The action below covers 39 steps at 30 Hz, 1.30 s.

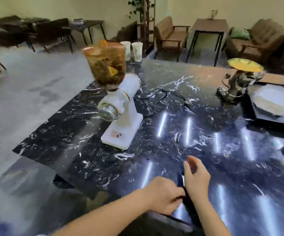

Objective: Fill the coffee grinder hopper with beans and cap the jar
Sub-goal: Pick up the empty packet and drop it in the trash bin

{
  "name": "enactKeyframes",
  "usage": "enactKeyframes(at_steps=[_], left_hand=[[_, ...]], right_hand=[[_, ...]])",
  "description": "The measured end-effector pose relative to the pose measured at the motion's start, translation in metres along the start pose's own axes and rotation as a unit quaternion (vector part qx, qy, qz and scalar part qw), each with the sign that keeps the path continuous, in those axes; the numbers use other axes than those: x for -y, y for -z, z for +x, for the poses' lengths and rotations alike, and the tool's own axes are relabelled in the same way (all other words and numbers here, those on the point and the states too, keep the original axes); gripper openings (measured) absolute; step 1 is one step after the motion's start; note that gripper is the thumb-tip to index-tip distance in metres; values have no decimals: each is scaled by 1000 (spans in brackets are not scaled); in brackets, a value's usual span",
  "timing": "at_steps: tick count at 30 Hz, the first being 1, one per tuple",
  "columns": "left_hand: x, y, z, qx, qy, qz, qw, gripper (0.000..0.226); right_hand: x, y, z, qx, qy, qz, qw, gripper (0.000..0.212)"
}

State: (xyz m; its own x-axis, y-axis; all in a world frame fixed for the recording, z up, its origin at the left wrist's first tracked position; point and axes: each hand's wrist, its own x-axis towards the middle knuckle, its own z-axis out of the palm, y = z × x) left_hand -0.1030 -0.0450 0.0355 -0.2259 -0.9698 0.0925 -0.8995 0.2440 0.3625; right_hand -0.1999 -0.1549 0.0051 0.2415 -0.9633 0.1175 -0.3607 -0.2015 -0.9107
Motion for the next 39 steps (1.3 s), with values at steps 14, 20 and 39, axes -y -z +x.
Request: enactKeyframes(at_steps=[14,20,39], left_hand=[[188,67,-142,-206,216,-59,953,27],[184,51,-122,-83,154,-104,979,33],[182,63,-111,-228,439,-549,673,37]], right_hand=[[74,-126,-24,121,9,-328,937,21],[80,-134,-30,93,-18,-330,939,34],[104,-157,-43,215,-36,-356,909,14]])
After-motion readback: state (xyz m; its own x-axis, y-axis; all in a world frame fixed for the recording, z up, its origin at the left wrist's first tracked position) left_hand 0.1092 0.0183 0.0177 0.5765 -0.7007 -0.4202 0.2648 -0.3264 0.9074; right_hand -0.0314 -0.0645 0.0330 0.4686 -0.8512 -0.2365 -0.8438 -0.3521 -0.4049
